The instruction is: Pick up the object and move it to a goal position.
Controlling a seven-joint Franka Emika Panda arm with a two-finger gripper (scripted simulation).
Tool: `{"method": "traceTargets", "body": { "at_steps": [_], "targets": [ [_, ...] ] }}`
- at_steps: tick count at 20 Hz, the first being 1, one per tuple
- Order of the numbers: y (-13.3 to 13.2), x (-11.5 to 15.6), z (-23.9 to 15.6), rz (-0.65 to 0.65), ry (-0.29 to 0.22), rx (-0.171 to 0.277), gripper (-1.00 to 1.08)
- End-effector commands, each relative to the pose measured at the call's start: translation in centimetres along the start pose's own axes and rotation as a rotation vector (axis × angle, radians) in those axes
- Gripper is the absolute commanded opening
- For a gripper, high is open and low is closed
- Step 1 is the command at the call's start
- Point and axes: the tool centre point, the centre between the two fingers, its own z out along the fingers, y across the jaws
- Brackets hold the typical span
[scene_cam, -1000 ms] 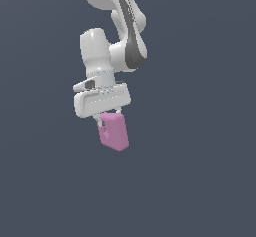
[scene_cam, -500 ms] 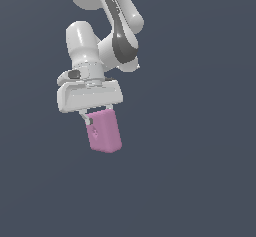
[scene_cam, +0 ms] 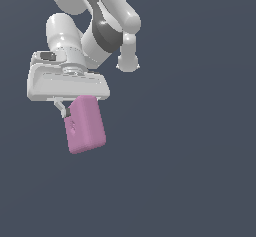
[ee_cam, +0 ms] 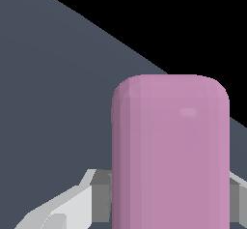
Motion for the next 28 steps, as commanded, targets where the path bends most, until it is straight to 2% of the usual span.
{"method": "traceTargets", "body": {
  "at_steps": [1,9,15,22,28],
  "targets": [
    [1.8,0.9,-0.7,-0.013,0.056,-0.028,-1.00],
    [6.4,3.1,-2.8,-0.049,0.217,-0.099,-1.00],
    [8.6,4.2,-4.1,-0.069,0.306,-0.132,-1.00],
    [10.0,5.1,-4.9,-0.083,0.369,-0.151,-1.00],
    [10.2,5.4,-5.1,-0.086,0.384,-0.153,-1.00]
  ]
}}
